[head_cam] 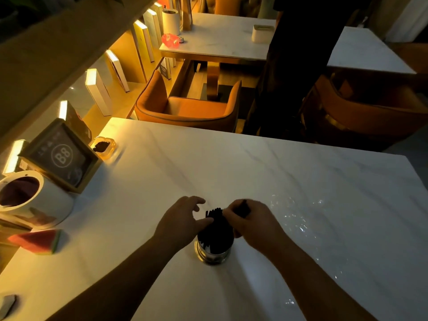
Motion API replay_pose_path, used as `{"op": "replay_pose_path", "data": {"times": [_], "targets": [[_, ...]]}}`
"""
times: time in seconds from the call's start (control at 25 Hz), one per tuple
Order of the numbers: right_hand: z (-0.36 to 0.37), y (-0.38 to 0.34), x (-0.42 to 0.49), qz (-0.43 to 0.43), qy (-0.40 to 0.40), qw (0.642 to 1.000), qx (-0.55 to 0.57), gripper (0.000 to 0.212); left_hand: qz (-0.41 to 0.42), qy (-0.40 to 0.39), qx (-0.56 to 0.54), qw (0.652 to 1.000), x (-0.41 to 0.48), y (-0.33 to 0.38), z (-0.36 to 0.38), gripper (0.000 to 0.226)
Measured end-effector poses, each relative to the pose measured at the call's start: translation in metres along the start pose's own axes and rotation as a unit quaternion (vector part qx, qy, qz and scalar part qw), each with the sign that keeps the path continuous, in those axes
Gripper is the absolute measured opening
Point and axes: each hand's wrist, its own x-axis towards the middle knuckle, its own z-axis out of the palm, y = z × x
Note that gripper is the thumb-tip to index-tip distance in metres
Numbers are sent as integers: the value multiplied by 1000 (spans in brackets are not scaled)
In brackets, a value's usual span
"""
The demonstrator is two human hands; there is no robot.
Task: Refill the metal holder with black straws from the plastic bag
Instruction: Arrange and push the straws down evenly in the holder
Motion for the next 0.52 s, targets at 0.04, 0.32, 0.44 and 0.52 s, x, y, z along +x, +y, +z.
{"op": "replay_pose_path", "data": {"times": [0.04,0.32,0.44,0.52], "targets": [[8,6,0,-8,-27,999,-33,9,27,-12,25,999,5,3,4,53],[16,36,5,-4,39,996,-83,16,72,-51,84,993,23,13,8,21],[17,33,7,-16,47,993,-105,15,83,-48,91,991,21,18,-11,21],[15,28,7,-22,49,993,-104,11,84,-42,76,993,20,24,-34,18]]}}
